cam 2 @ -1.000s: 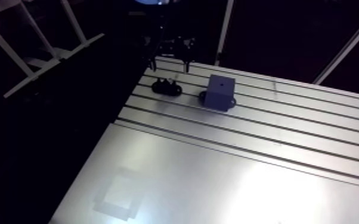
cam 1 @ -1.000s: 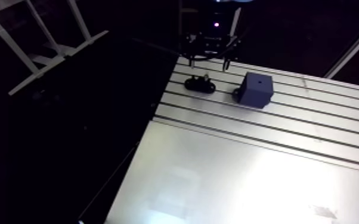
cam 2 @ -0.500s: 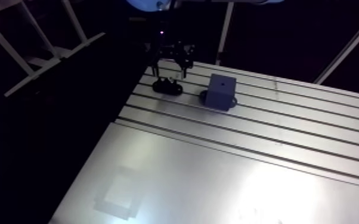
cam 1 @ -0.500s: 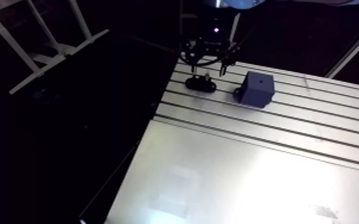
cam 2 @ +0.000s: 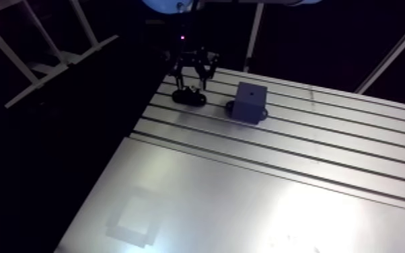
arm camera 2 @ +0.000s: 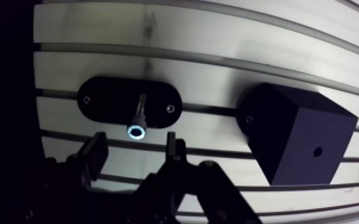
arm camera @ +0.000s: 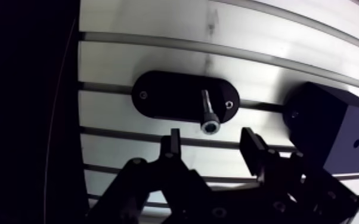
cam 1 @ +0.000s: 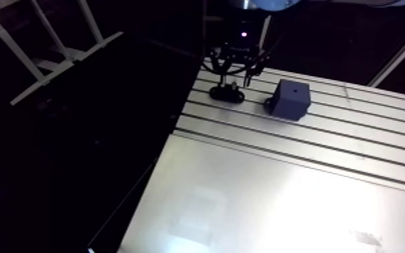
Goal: Pick up the M10 bolt and insert it into the hole until fully seated.
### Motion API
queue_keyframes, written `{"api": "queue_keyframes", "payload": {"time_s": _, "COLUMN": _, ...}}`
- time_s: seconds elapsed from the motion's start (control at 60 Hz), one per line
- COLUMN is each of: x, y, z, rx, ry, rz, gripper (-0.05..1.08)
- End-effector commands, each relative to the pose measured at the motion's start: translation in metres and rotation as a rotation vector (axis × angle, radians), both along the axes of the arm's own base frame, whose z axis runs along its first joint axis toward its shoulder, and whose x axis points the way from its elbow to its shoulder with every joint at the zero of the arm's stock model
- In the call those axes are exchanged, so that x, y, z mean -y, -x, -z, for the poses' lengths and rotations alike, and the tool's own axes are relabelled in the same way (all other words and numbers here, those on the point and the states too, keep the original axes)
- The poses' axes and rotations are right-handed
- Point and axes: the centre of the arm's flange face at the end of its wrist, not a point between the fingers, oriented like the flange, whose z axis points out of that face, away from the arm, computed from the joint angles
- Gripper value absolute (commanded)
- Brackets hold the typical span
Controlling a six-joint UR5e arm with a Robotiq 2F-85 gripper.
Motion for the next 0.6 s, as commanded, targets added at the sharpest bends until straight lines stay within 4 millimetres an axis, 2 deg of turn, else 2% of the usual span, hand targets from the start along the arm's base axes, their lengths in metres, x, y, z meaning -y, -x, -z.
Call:
{"api": "queue_keyframes", "payload": {"time_s": 0.017, "x": 0.0002, "y": 0.0007, "z": 0.0001, "rx": -0.001, "ry": 0.0, "rz": 0.0, "gripper": 0.44}}
{"api": "queue_keyframes", "payload": {"time_s": 0.4, "x": 0.0007, "y": 0.0027, "z": -0.0015, "rx": -0.005, "ry": 0.001, "rz": 0.0, "gripper": 0.47}}
{"api": "queue_keyframes", "payload": {"time_s": 0.6, "x": 0.0008, "y": 0.0032, "z": 0.0051, "rx": 0.005, "ry": -0.001, "rz": 0.0, "gripper": 0.47}}
